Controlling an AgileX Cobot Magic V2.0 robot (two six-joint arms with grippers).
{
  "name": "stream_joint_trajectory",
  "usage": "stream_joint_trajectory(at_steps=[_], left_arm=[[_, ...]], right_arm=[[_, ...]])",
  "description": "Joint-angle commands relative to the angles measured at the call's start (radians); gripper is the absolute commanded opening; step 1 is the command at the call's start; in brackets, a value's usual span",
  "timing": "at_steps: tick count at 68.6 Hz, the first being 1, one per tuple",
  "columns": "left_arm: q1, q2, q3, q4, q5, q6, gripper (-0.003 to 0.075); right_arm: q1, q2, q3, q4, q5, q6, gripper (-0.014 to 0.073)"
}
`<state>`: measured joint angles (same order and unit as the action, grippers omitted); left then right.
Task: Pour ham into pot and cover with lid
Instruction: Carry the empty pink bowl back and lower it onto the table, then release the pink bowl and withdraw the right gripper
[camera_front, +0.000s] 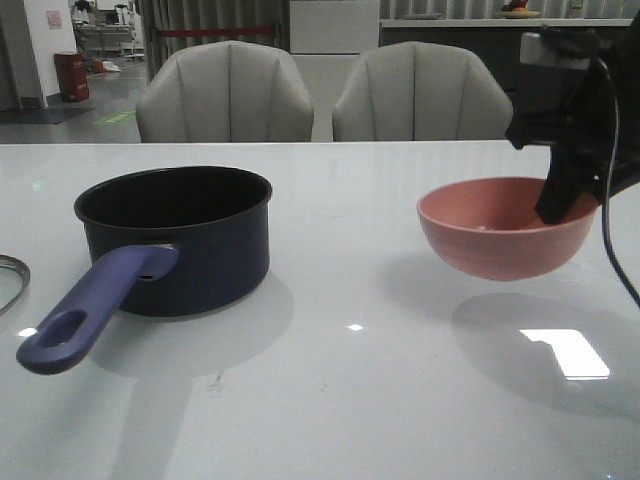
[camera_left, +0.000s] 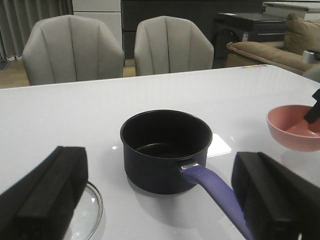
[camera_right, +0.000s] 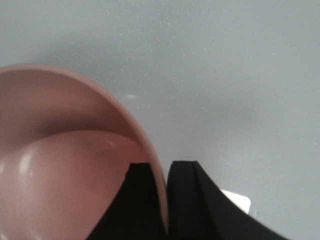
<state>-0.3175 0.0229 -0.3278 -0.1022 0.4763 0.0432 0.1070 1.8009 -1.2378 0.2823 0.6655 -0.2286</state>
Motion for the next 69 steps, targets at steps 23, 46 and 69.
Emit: stream_joint_trajectory(at_steps=[23, 46, 69], left_arm=[[-0.009, 0.011, -0.025, -0.010, -0.087, -0.004, 0.0627], [-0.009, 0.011, -0.025, -0.010, -0.089, -0.004, 0.0627], [-0.009, 0.011, -0.025, -0.010, -0.089, -0.004, 0.0627]], right_arm=[[-0.006, -0.005, -0.053, -0.044, -0.014, -0.002, 0.0459], [-0.002, -0.214, -0.065, -0.037, 0.006, -0.002, 0.0498], [0.129, -0.619, 0.157, -0.037, -0.249, -0.009, 0.0498]])
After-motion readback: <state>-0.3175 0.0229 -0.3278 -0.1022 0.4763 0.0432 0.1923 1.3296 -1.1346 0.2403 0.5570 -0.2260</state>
